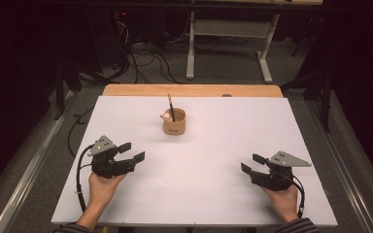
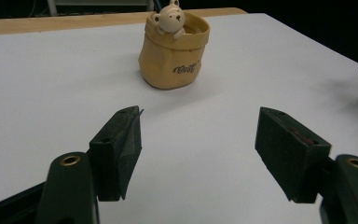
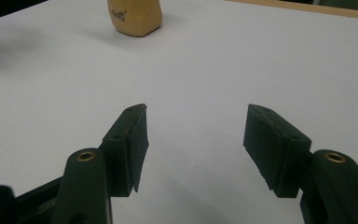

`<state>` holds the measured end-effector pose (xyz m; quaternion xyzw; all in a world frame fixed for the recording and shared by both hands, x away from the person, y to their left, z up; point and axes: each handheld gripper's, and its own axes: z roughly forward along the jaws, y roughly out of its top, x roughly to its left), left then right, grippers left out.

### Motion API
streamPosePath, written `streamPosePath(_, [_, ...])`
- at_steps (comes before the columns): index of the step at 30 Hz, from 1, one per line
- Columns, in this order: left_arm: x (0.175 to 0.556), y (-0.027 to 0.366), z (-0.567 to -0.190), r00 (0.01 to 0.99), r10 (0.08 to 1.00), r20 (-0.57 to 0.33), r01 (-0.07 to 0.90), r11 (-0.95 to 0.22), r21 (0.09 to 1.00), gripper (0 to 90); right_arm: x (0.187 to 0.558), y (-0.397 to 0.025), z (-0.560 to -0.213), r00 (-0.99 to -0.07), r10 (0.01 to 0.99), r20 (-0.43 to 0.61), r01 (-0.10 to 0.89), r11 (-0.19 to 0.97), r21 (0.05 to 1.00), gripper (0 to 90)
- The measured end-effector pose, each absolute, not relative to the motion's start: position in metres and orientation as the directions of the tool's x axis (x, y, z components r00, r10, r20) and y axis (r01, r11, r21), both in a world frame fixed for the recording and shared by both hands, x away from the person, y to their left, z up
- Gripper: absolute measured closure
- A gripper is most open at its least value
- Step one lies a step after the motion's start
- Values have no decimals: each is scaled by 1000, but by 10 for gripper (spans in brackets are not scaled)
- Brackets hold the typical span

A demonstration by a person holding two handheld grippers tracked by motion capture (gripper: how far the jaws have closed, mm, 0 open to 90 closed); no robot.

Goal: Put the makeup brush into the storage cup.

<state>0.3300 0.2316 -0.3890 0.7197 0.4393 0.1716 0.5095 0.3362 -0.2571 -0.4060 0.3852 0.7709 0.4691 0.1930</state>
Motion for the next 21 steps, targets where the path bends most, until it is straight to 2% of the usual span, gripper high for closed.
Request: streamPosePath(21, [334, 232, -403, 538, 817, -206, 469, -88, 879, 328, 338, -259, -407, -615, 785, 71, 427, 256, 867, 416])
